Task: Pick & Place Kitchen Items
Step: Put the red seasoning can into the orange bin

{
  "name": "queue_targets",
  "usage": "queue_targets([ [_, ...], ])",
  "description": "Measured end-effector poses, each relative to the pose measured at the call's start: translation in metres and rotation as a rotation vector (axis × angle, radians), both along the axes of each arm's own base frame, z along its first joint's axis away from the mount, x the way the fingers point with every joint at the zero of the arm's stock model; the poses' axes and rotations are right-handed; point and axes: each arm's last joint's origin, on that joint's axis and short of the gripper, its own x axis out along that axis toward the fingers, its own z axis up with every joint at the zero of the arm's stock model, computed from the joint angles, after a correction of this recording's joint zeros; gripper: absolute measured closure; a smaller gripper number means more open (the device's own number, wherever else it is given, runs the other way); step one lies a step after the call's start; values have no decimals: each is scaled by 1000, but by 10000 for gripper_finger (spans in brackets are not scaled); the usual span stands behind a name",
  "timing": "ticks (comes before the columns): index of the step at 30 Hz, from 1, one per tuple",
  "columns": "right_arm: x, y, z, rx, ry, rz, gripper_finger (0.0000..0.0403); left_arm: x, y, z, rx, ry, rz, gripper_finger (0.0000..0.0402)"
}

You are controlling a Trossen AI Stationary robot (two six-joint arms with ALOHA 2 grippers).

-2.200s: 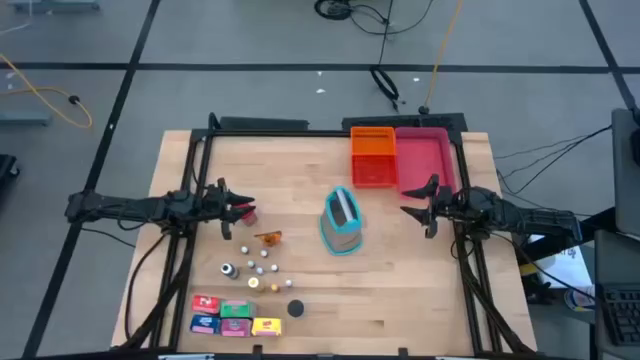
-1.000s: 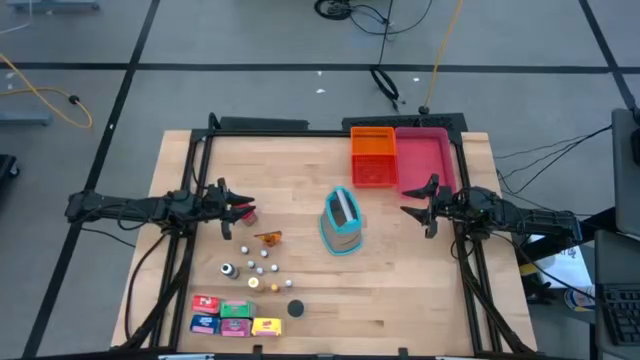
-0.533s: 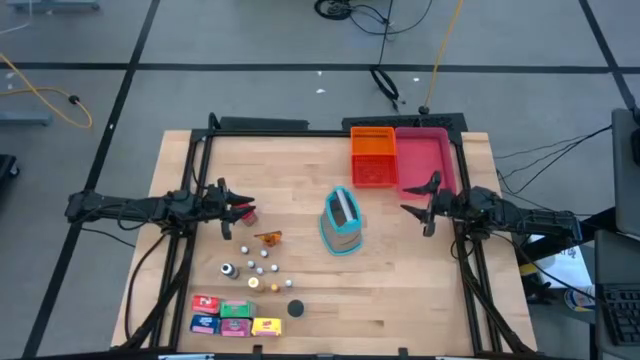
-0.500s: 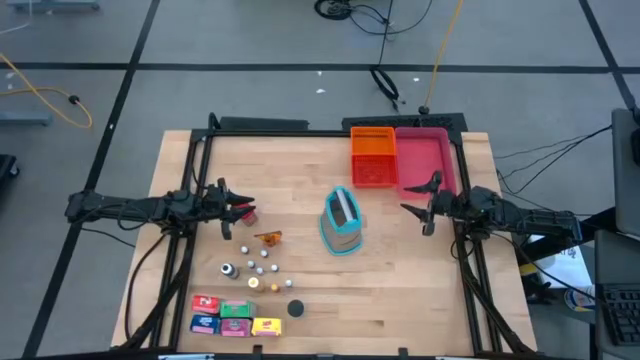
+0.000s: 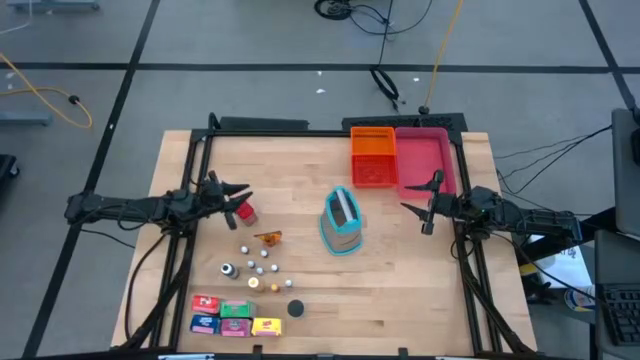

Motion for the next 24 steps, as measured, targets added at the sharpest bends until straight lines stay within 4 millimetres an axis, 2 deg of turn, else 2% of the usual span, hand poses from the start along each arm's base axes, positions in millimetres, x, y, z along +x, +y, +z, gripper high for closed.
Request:
queue_targets([
  [6, 0, 0, 0, 171, -37, 9, 193, 0, 1, 2, 44, 5, 8, 284],
  [13, 0, 0, 0, 273, -59, 14, 193, 0, 0, 5, 42, -35, 6, 284],
  [18, 0, 0, 0, 280, -61, 14, 193, 0, 0, 19, -18, -208, 8, 284],
  [21, 0, 0, 1, 279, -67, 14, 193, -1, -1, 26, -8, -275, -61, 284],
  [24, 0, 0, 4, 275, -96, 19, 193, 1, -5, 31, 26, -248, -201, 284],
])
